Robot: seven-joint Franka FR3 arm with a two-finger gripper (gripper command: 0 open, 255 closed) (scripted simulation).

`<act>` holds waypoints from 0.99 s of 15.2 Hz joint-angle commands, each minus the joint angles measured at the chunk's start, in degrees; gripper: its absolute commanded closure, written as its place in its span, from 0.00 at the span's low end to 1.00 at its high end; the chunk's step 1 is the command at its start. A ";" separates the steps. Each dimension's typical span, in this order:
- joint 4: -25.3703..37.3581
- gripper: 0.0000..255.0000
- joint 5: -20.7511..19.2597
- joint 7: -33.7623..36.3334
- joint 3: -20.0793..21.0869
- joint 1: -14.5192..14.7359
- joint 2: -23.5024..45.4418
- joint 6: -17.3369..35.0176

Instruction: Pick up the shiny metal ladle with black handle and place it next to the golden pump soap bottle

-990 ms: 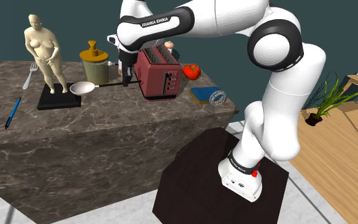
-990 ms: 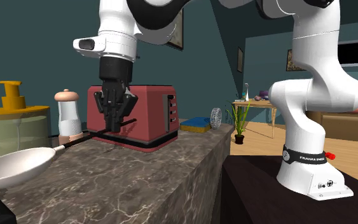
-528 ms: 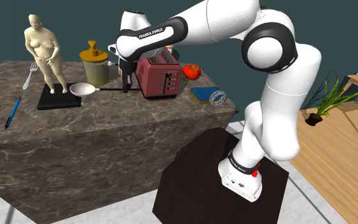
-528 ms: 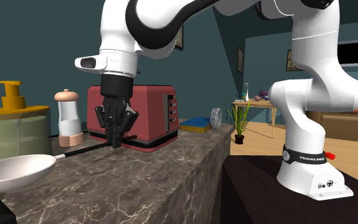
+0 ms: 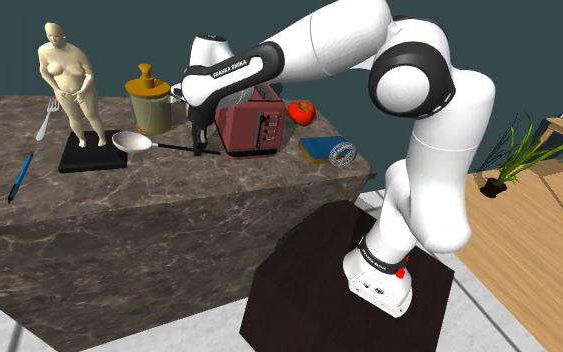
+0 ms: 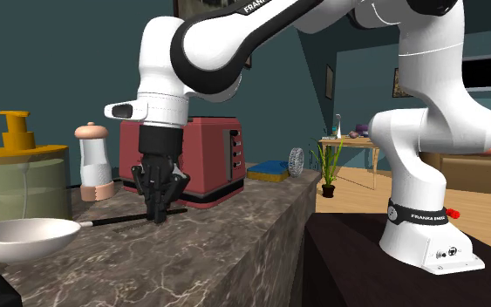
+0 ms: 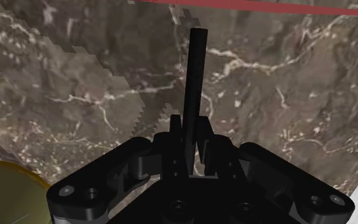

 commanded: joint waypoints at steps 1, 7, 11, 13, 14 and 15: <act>-0.44 1.00 0.15 -0.14 0.10 -0.01 0.22 0.45; -0.43 1.00 0.16 -0.15 0.09 0.01 0.22 0.45; -0.52 0.00 0.24 -0.47 0.03 -0.20 0.21 0.49; -0.44 0.00 0.16 -0.15 0.08 0.01 0.22 0.45; -0.18 0.00 -0.85 0.49 -0.42 0.37 -1.09 -0.92; 0.17 0.00 -1.83 1.11 -0.90 0.72 -2.35 -2.32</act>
